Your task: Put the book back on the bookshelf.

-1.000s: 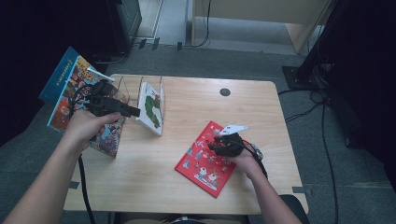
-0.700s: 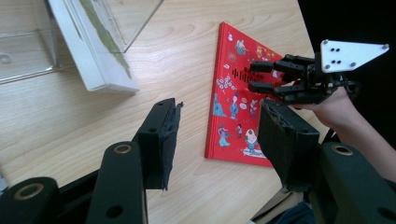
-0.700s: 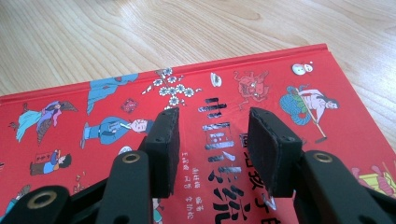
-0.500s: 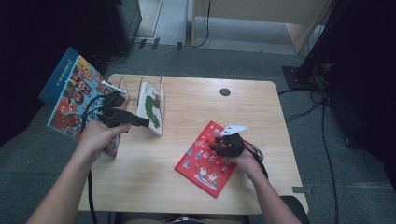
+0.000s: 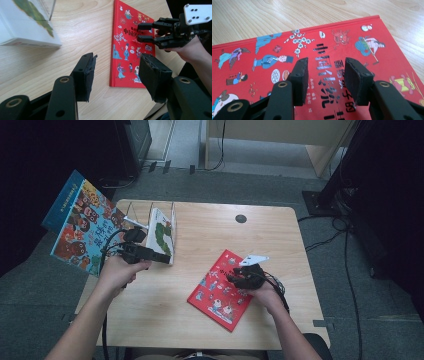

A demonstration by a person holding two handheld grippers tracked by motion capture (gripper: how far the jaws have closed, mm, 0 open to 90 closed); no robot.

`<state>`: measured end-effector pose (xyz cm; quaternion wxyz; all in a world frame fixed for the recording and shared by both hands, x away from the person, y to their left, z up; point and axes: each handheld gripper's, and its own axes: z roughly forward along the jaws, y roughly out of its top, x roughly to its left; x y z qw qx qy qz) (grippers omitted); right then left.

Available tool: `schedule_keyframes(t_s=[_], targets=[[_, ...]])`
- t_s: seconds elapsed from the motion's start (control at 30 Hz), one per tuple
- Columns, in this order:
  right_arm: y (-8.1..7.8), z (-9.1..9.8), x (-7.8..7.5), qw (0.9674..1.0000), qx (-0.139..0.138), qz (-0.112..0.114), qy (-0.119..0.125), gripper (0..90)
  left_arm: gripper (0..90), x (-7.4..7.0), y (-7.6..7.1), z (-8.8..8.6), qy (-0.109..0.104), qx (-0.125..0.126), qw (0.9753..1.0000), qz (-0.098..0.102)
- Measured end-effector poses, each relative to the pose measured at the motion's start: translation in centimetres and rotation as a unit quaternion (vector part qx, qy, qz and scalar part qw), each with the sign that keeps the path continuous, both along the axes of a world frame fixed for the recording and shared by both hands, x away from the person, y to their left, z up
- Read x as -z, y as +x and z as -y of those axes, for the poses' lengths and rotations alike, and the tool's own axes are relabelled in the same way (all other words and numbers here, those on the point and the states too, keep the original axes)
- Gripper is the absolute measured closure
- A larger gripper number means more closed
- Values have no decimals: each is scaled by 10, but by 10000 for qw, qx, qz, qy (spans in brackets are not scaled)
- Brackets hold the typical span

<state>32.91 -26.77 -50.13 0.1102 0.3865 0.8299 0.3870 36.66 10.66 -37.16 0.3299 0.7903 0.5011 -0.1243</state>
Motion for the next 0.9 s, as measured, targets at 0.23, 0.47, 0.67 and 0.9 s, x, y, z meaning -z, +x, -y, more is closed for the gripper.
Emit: schedule_keyframes(t_s=[0.23,0.47,0.67,0.9], targets=[[-6,7,0,9999,106,41,9,555,469,12,0,10,66,120,9999,79],[-13,16,1,9997,219,77,23,577,471,27,1,24,239,310,9991,144],[-21,26,2,9993,352,73,75,615,468,36,3,35,289,386,9986,213],[-29,35,3,9987,497,47,93,634,471,46,8,44,192,478,9985,160]])
